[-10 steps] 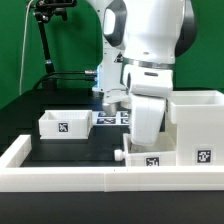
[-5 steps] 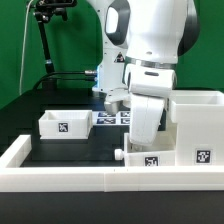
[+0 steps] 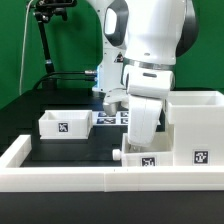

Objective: Assemble drawer

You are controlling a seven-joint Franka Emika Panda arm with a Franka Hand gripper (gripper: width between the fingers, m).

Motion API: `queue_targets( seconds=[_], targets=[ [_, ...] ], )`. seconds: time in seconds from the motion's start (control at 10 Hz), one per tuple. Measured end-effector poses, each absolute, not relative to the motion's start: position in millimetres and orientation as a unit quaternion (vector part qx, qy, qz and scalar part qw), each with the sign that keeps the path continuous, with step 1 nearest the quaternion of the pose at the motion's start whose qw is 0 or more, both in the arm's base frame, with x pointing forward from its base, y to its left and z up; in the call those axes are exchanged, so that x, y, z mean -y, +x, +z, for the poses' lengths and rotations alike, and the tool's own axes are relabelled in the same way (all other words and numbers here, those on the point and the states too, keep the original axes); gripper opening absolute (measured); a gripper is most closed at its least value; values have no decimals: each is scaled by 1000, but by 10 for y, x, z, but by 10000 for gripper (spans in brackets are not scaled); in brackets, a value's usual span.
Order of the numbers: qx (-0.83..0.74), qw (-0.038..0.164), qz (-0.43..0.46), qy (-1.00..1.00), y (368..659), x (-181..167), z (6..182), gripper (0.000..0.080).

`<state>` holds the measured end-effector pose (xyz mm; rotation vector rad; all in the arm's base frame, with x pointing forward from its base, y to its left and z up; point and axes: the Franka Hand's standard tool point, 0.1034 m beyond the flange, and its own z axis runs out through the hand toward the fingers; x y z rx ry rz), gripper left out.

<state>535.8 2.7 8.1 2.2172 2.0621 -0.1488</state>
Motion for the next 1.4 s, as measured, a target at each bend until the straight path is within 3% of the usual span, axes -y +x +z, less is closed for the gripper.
queue_targets(
  seconds=[1.1, 1.4],
  targets=[
    [-694, 53, -44, 717, 5372, 149, 84, 44],
    [-703, 24, -17, 711, 5386, 478, 98, 44]
  ],
)
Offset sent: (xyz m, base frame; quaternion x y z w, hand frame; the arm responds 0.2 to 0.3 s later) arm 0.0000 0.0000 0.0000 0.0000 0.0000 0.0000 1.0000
